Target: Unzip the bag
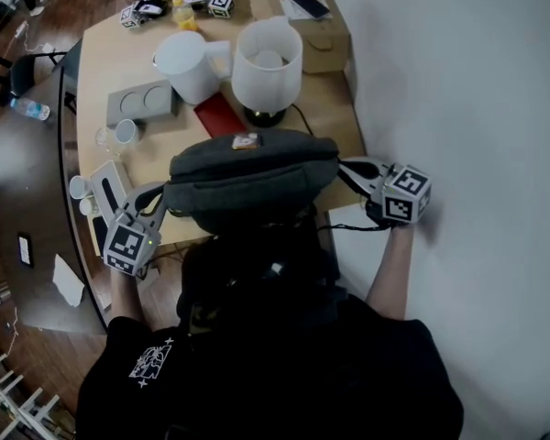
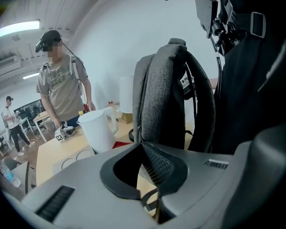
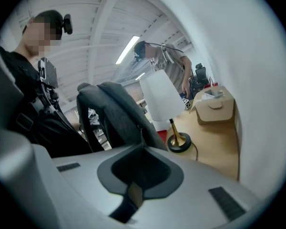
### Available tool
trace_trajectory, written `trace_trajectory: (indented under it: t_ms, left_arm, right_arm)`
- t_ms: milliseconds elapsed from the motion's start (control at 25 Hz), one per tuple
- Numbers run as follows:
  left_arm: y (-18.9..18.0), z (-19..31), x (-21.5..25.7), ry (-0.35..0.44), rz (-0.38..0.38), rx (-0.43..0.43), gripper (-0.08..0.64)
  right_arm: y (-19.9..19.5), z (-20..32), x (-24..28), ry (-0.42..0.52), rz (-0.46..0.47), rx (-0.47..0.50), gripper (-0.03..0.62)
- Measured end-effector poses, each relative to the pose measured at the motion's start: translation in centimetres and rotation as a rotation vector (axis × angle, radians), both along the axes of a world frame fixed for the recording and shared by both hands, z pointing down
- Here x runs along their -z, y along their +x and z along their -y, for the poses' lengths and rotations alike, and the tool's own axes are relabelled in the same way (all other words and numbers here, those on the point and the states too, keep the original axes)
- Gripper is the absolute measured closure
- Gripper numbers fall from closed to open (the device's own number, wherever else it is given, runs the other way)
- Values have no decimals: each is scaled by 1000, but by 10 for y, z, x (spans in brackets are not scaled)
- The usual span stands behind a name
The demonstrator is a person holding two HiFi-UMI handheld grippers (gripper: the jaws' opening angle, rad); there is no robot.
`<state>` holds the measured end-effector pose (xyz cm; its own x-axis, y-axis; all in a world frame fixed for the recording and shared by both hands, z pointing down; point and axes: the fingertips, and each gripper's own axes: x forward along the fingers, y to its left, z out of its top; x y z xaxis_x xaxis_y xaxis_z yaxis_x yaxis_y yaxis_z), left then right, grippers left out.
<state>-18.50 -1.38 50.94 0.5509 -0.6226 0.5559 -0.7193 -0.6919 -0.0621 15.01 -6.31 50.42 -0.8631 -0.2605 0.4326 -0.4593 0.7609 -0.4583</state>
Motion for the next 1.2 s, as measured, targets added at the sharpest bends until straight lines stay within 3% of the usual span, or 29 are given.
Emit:
trace_trajectory:
  t_ms: [200, 280, 960, 1200]
  left_arm:
    - [1, -3, -3, -7, 18, 1, 558]
    - [-1, -4, -3, -12, 15, 6, 558]
    - [-1, -6, -2, -2, 29, 1, 558]
    - [-2, -6, -1, 7, 34, 3, 558]
  right_arm:
    - [-2, -4, 10, 174, -333, 87, 587]
    - [-8, -5, 14, 201, -403, 131, 581]
    - [-25, -1, 14, 301, -467, 210, 561]
    - [-28, -4, 17, 220, -395, 194, 575]
